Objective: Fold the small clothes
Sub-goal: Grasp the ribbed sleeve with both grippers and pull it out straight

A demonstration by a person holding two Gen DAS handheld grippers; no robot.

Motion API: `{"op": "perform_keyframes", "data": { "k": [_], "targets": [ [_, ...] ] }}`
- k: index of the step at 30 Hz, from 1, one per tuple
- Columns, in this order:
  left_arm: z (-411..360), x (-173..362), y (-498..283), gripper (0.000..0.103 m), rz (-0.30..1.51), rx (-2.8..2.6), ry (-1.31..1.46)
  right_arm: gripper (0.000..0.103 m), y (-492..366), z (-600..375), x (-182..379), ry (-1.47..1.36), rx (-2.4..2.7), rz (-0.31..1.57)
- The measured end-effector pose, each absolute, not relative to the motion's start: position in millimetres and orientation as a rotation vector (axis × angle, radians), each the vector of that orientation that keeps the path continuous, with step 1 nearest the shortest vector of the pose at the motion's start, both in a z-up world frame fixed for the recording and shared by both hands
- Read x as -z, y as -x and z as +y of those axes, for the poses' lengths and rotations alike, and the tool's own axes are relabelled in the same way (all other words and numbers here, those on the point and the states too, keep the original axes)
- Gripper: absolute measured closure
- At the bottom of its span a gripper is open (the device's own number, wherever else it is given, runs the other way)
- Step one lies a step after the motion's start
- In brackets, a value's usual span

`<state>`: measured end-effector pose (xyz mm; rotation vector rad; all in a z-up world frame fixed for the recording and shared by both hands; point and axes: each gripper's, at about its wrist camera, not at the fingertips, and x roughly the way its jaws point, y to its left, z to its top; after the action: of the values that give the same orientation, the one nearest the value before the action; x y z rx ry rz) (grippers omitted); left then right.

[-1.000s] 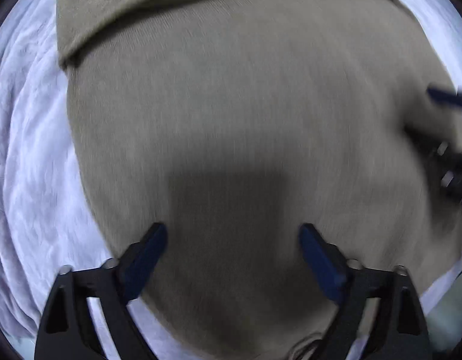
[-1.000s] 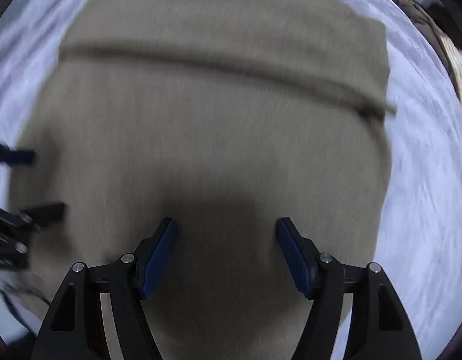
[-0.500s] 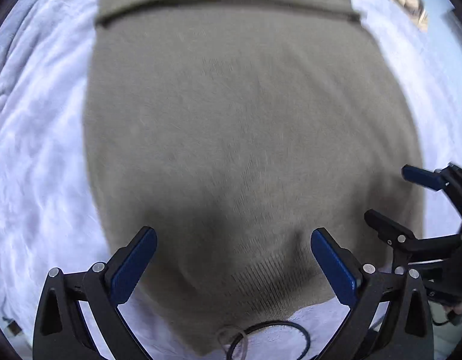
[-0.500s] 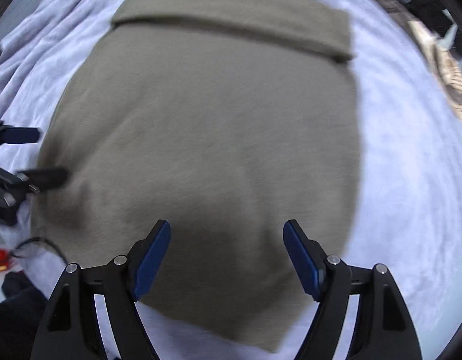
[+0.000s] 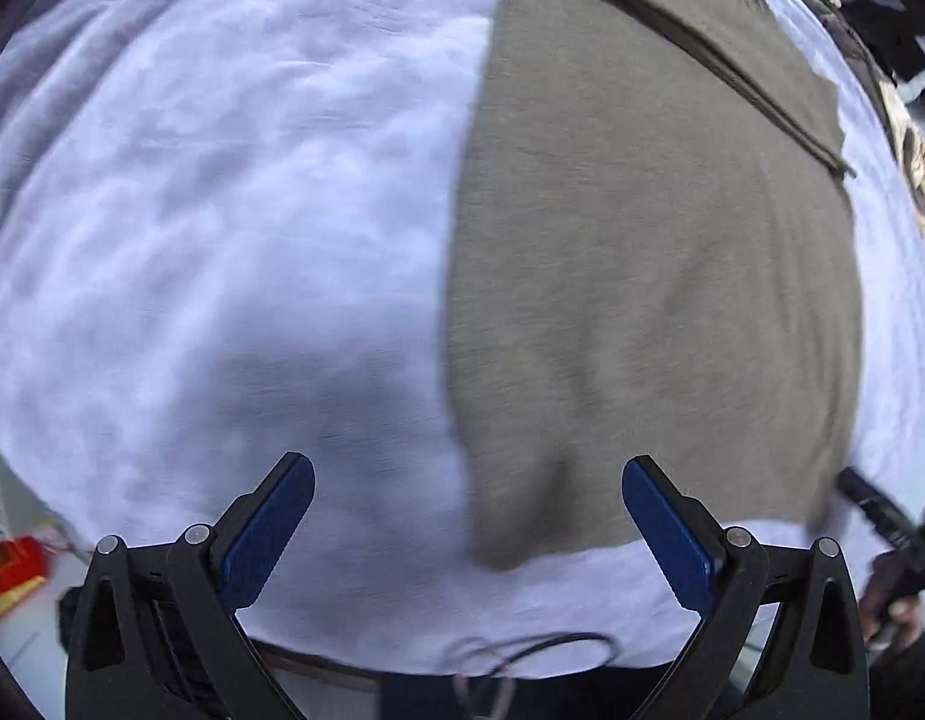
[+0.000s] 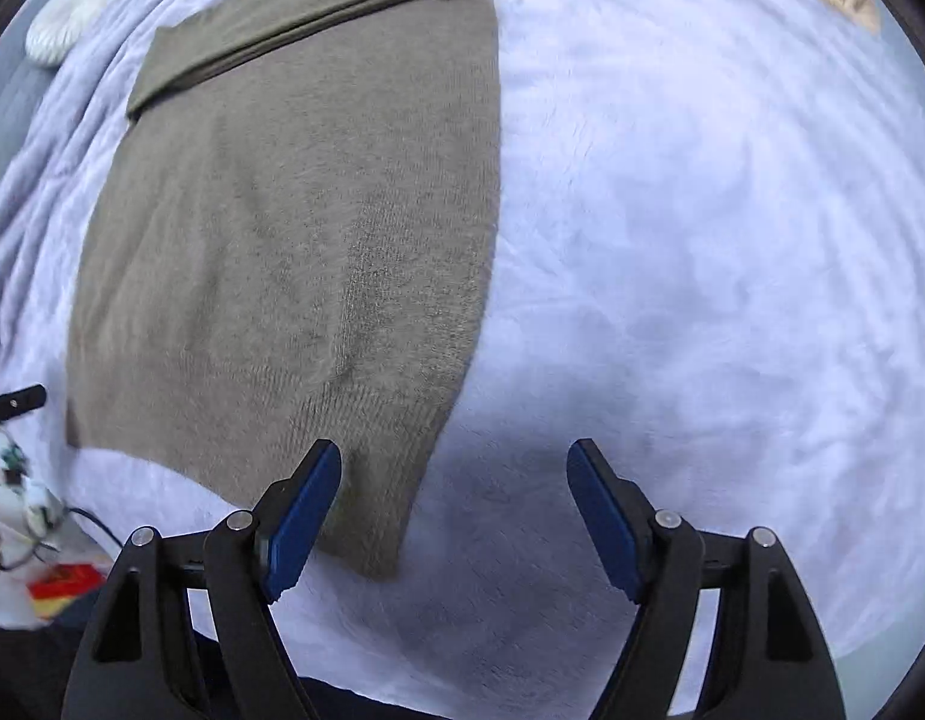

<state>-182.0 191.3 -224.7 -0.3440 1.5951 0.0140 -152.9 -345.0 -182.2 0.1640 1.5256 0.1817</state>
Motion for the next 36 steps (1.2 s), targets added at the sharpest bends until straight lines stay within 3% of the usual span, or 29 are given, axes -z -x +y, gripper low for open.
{"op": "perform_keyframes", "data": {
  "k": [4, 8, 10, 11, 12, 13, 14, 25, 31, 36],
  "targets": [
    [160.1, 281.1, 169.6, 0.0, 1.78, -0.002, 0.29, 0.021, 141.7, -325.9, 202.1, -0.232, -0.196, 1.593],
    [140.9, 280.7, 171.4, 0.002, 1.722, 0.039, 0.256, 0.023, 140.2, -313.4, 205.3, -0.227, -0.197, 1.583],
    [139.0, 271.8, 171.4, 0.034, 1.699, 0.089, 0.235, 0.042, 137.7, -287.0, 203.6, -0.215, -0.232, 1.584],
    [147.7, 268.5, 170.8, 0.041, 1.7, 0.099, 0.238, 0.063, 137.6, -282.8, 202.9, -0.214, -0.252, 1.595],
    [153.8, 266.3, 169.0, 0.059, 1.702, 0.111, 0.252, 0.088, 131.1, -270.7, 204.5, -0.23, -0.267, 1.602],
    [163.7, 265.2, 148.9, 0.08, 1.706, 0.124, 0.278, 0.094, 123.4, -269.1, 202.6, -0.262, -0.286, 1.611],
    [178.1, 257.2, 124.8, 0.088, 1.707, 0.142, 0.337, 0.094, 120.7, -267.6, 197.2, -0.291, -0.294, 1.602],
    [258.5, 144.8, 136.8, 0.091, 1.437, 0.242, 0.459, 0.095, 98.6, -296.1, 107.1, -0.448, -0.265, 1.355],
    [268.6, 99.6, 101.4, 0.091, 1.355, 0.264, 0.434, 0.095, 68.6, -287.5, 48.2, -0.431, -0.24, 1.236],
    [223.7, 75.2, 48.2, 0.091, 1.329, 0.248, 0.43, 0.095, 49.0, -282.6, 13.5, -0.411, -0.184, 1.213]
  ]
}}
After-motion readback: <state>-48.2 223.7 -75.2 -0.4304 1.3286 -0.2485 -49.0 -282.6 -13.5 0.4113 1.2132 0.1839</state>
